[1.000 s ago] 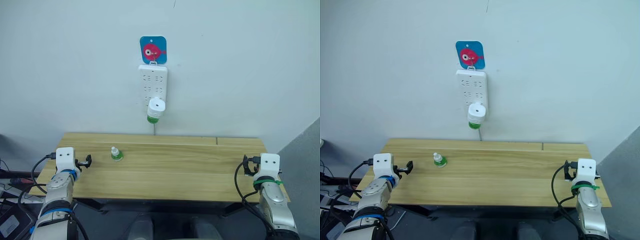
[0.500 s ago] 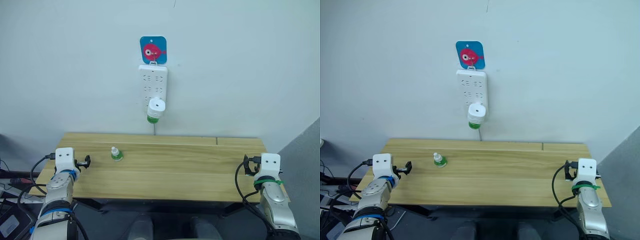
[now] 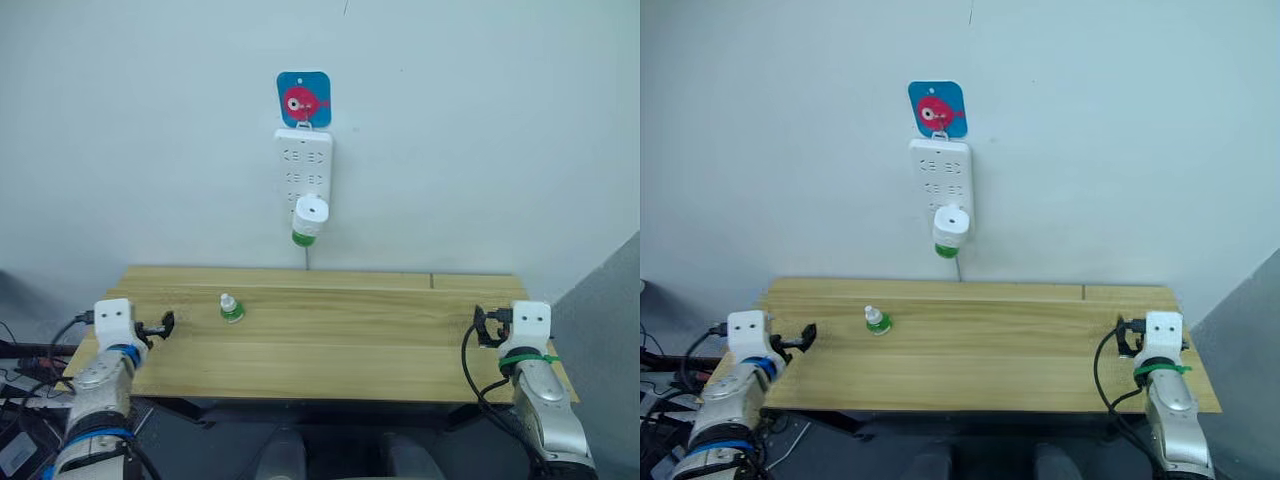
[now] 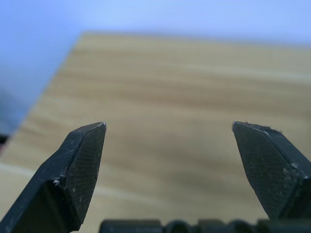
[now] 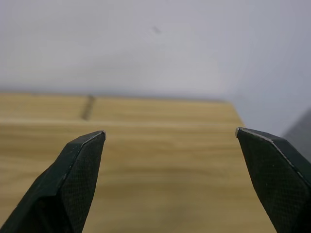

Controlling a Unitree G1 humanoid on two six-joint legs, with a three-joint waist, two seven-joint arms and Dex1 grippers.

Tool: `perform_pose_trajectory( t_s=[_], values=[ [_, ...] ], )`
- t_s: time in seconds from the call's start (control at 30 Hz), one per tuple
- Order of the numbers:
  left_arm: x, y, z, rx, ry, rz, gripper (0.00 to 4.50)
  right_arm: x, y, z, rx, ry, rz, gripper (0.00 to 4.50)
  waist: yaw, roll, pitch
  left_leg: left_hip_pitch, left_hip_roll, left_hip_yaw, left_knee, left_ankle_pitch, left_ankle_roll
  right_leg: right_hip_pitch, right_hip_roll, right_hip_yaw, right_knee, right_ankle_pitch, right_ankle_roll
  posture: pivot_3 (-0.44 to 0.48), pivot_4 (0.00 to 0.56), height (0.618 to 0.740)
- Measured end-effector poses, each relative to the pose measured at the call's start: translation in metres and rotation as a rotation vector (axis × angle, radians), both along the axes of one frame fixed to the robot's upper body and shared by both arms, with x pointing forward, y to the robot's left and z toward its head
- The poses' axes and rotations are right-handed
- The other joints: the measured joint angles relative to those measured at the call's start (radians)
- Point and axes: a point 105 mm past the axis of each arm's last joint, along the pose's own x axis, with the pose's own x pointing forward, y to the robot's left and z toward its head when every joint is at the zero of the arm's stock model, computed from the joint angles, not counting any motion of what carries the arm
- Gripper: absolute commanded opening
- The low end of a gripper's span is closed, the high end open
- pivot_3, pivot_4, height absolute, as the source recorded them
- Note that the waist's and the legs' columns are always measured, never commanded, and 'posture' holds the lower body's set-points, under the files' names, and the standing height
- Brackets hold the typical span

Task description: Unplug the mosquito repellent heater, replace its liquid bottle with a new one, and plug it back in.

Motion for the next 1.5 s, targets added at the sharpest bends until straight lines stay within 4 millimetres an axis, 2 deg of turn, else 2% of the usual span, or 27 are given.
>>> perform_pose_trajectory(
  t_s=[0.03, 0.1, 0.23, 0.4, 0.57, 0.7, 0.93, 1.2, 1.5],
  values=[
    [0.005, -0.001, 0.016, -0.001, -0.048, -0.037, 4.50, 0.002, 0.009, 0.011, 0.012, -0.024, 0.045, 4.49, 0.000, 0.000, 0.000, 0.000, 0.000, 0.000, 0.000, 0.000, 0.000, 0.000, 0.000, 0.000, 0.000, 0.000, 0.000, 0.231, 0.123, 0.740],
    [0.015, -0.010, 0.046, -0.017, -0.130, -0.131, 4.10, 0.003, 0.025, 0.031, 0.041, -0.057, 0.142, 4.50, 0.004, 0.001, 0.001, 0.000, -0.001, 0.000, 0.000, 0.000, 0.000, 0.001, -0.001, 0.000, -0.001, 0.000, 0.000, 0.234, 0.126, 0.740],
    [0.035, -0.046, 0.088, -0.049, -0.207, -0.352, 2.96, 0.003, 0.053, 0.057, 0.076, -0.063, 0.330, 4.50, 0.013, -0.001, 0.008, 0.000, -0.001, 0.001, 0.001, 0.000, 0.000, 0.001, -0.002, 0.000, -0.001, 0.000, 0.000, 0.237, 0.132, 0.740],
    [0.057, -0.101, 0.115, -0.103, -0.218, -0.591, 2.96, 0.006, 0.076, 0.083, 0.120, -0.072, 0.486, 4.50, 0.012, -0.002, 0.020, -0.001, -0.001, 0.000, 0.001, 0.000, 0.000, 0.001, 0.000, 0.000, -0.001, 0.000, 0.000, 0.226, 0.134, 0.740],
    [0.074, -0.156, 0.141, -0.122, -0.256, -0.804, 2.96, 0.006, 0.111, 0.110, 0.147, -0.107, 0.634, 4.50, 0.008, -0.002, 0.023, -0.002, -0.001, -0.001, 0.001, 0.000, 0.001, 0.000, 0.001, 0.000, -0.001, 0.000, 0.003, 0.220, 0.131, 0.740],
    [0.087, -0.177, 0.147, -0.119, -0.267, -0.876, 2.96, 0.006, 0.129, 0.112, 0.193, -0.090, 0.675, 4.50, 0.003, -0.002, 0.023, -0.003, -0.001, -0.002, 0.001, -0.001, 0.001, 0.000, 0.002, -0.001, -0.001, 0.002, 0.007, 0.212, 0.130, 0.740],
    [0.102, -0.199, 0.151, -0.076, -0.266, -0.974, 2.96, 0.008, 0.133, 0.109, 0.210, -0.074, 0.654, 4.50, -0.001, -0.003, 0.024, -0.003, -0.001, -0.002, 0.001, -0.001, 0.001, 0.000, 0.002, -0.001, -0.001, 0.002, 0.007, 0.199, 0.128, 0.740],
    [0.119, -0.212, 0.156, -0.046, -0.289, -0.991, 2.96, 0.008, 0.134, 0.110, 0.204, -0.075, 0.640, 4.50, -0.004, -0.003, 0.026, -0.004, -0.001, -0.002, 0.001, -0.001, 0.001, -0.001, 0.002, -0.002, -0.001, 0.002, 0.007, 0.179, 0.126, 0.740],
    [0.127, -0.224, 0.158, -0.034, -0.292, -1.016, 2.96, 0.006, 0.132, 0.111, 0.199, -0.081, 0.621, 4.50, -0.007, -0.004, 0.026, -0.005, -0.001, -0.003, 0.002, -0.001, 0.001, -0.001, 0.002, -0.002, -0.002, 0.002, 0.008, 0.168, 0.128, 0.740]
  ],
)
